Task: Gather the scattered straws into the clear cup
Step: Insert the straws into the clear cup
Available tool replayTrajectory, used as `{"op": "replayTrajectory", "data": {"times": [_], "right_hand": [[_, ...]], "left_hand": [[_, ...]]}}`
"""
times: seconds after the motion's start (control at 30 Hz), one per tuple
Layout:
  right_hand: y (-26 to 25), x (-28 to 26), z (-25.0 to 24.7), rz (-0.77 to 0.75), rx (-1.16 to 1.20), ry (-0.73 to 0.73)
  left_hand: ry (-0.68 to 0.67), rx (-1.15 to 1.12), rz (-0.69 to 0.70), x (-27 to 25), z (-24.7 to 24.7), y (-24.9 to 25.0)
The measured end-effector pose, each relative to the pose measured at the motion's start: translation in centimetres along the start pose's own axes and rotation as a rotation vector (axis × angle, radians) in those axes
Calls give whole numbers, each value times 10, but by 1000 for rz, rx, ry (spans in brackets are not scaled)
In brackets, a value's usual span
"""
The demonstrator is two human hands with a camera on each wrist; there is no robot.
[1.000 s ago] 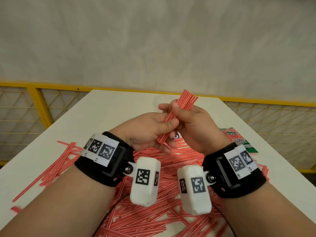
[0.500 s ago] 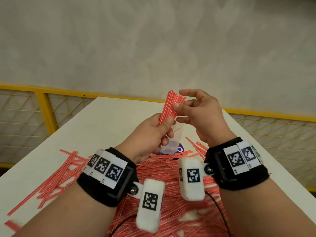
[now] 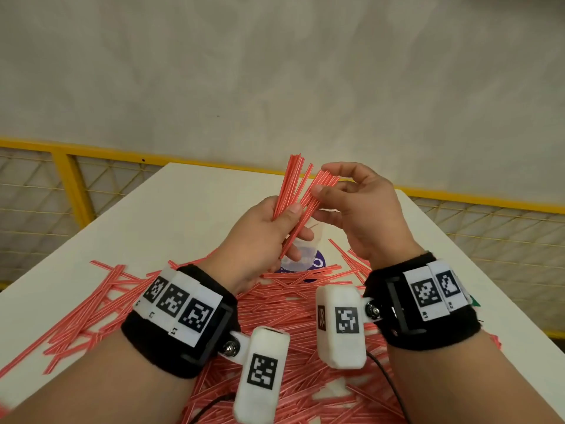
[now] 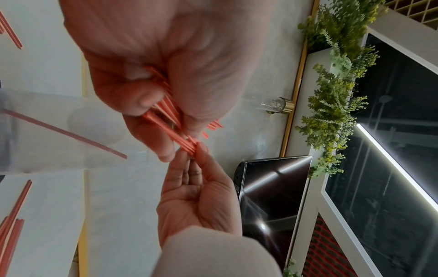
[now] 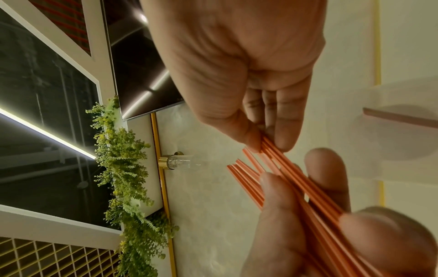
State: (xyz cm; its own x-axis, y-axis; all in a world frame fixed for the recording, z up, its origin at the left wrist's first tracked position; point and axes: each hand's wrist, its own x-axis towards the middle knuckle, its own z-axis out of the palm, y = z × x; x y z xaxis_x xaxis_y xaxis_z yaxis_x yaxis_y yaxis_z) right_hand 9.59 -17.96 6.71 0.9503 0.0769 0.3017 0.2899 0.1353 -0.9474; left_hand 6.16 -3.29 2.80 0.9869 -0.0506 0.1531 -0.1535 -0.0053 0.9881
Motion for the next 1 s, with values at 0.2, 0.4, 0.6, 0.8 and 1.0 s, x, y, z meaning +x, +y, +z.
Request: {"op": "replayTrajectory", "data": {"times": [0.2,0.4,0.6,0.8,1.0], "right_hand": [[2,2,-1,4,19,17],[1,6,-3,-91,42,109],[-10,19,-7,-329,-35,329],[-10,30,6,-415,-328,323],[-12,38,4,-416,-335,381]], "left_hand": [[36,34,12,-2,1,2],[129,3,-18,1,-2,1],[248,-1,-66,7,-10,-1],[256,-13,-81,6,-13,4],[254,-15,-97,6,-15,5]]}}
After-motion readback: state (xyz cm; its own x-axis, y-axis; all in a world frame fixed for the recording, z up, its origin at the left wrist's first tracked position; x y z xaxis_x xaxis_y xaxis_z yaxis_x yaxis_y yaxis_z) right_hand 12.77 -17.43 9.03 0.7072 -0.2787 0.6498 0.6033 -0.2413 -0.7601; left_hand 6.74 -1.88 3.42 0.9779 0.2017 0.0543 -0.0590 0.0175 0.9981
